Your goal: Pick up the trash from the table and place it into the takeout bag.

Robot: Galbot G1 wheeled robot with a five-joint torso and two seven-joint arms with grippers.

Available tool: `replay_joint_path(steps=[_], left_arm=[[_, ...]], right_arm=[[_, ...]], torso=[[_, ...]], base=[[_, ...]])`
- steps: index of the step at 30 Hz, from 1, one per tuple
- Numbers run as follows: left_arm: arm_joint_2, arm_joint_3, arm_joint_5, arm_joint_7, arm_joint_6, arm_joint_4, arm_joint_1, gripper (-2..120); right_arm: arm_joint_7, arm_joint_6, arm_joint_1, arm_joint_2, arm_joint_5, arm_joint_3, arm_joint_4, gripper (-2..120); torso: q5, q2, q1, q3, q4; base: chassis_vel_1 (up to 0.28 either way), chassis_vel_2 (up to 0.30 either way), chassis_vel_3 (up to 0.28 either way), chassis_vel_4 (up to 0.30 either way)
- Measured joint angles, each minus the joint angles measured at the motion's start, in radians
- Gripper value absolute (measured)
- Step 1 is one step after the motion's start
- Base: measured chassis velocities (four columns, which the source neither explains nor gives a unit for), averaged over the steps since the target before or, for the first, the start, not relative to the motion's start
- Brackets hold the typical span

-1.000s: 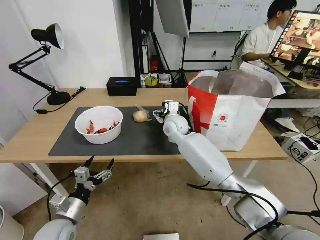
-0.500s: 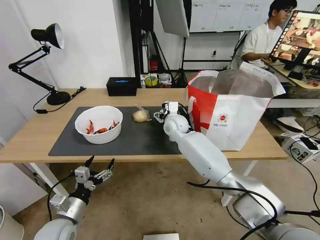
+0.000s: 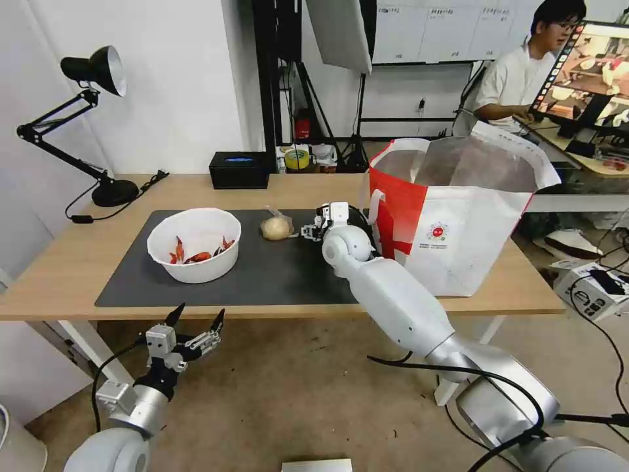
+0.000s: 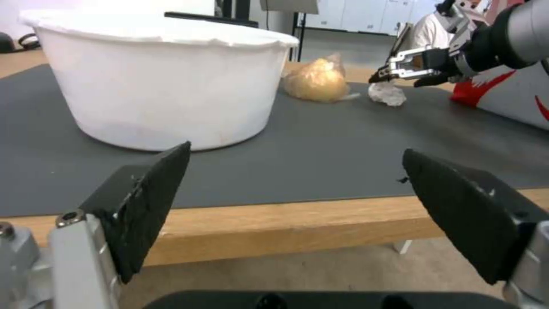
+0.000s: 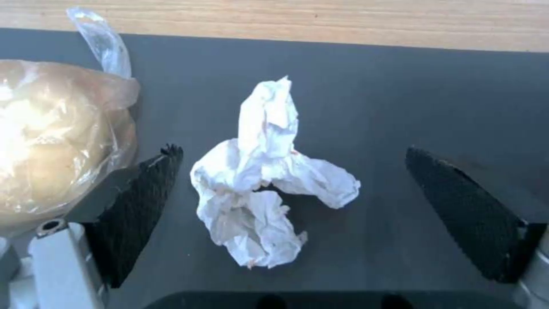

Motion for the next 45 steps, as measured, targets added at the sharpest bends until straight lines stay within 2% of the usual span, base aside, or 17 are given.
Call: replay_joint_path(steps=[45], left_arm=[[-0.006, -0.002, -0.013, 0.003, 0.001, -0.026, 0.003, 100]], right_arm=[[-0.07, -0.015, 0.015, 0.001, -0.062, -0.01, -0.047, 100]], torso=[[0.0, 0.0, 0.0, 0.0, 0.0]], base=[[0.0, 0.0, 0.0, 0.0]])
